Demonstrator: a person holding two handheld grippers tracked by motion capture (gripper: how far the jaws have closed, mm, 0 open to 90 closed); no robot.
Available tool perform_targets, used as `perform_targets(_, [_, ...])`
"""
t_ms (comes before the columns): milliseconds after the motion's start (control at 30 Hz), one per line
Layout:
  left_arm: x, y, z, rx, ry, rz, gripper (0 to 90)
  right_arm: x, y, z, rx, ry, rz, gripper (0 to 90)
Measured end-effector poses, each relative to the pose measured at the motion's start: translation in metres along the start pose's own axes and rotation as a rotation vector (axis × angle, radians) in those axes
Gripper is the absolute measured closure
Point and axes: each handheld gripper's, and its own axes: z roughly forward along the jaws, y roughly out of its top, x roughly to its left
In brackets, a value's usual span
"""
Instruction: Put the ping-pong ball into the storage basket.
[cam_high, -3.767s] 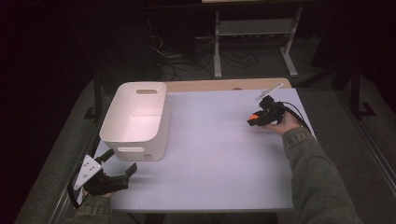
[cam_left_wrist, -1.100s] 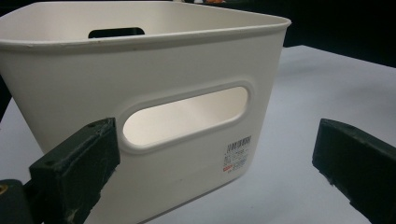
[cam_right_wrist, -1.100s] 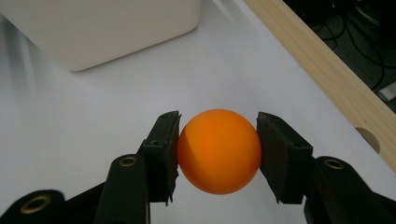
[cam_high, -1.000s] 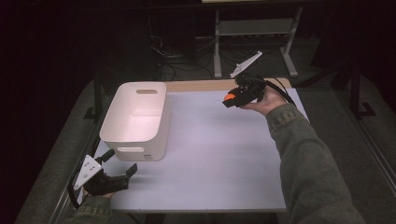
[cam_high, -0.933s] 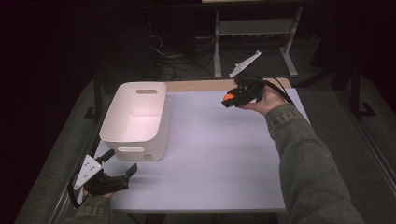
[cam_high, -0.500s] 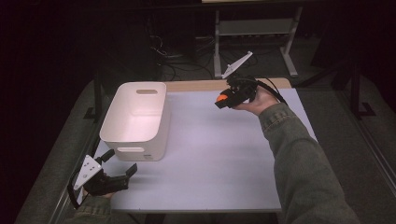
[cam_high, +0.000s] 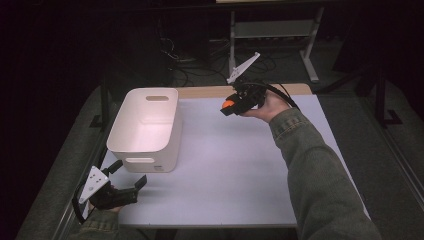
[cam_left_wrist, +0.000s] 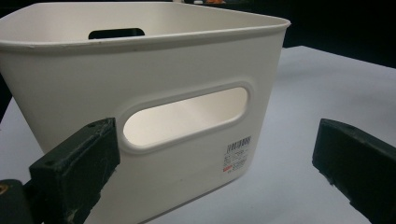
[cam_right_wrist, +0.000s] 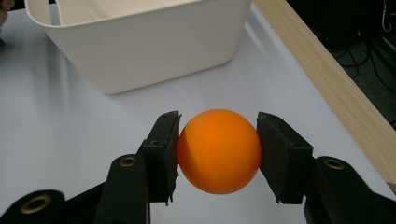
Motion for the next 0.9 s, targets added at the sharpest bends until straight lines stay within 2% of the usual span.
perform_targets(667, [0.0,0.0,-0.001,-0.003,-0.003,-0.002,0.2,0.019,0.032,0.005,-0.023,0.027,-0.071,49.7])
perform_targets(900, [0.0,0.0,-0.001,-0.004,-0.004,-0.001,0.2,0.023,0.038,0.008,-0.025,0.039,-0.086,49.7])
